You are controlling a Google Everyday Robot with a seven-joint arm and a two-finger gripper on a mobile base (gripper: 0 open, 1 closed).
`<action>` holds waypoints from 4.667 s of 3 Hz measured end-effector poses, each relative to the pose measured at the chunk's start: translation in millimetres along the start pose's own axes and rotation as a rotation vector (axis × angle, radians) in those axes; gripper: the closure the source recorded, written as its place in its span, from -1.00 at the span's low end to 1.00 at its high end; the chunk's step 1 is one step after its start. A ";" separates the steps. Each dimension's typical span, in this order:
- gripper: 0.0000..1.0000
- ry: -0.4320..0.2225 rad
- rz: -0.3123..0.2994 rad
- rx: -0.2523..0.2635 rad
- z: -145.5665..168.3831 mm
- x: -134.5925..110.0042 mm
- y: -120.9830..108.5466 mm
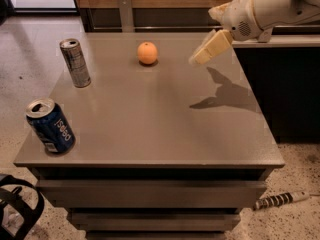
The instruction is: Pick orange
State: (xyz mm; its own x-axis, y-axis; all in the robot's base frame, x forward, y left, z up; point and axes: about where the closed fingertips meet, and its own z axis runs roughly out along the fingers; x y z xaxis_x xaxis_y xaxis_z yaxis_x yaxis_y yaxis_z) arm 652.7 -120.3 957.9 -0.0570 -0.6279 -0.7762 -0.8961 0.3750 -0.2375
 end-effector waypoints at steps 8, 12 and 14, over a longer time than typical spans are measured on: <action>-1.00 -0.242 0.213 -0.080 206.0 -1.0 -69.2; -0.70 -0.382 0.213 -0.107 237.2 -4.1 -42.2; 0.23 -0.382 0.212 -0.117 242.4 -7.3 -38.6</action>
Offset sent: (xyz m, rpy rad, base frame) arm 0.0771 0.0856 -0.0602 0.1202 0.0519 0.0711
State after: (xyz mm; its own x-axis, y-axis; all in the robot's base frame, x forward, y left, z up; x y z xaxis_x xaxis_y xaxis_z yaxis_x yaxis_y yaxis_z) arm 794.5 35.2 831.2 -0.0976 -0.2409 -0.9656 -0.9273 0.3743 0.0003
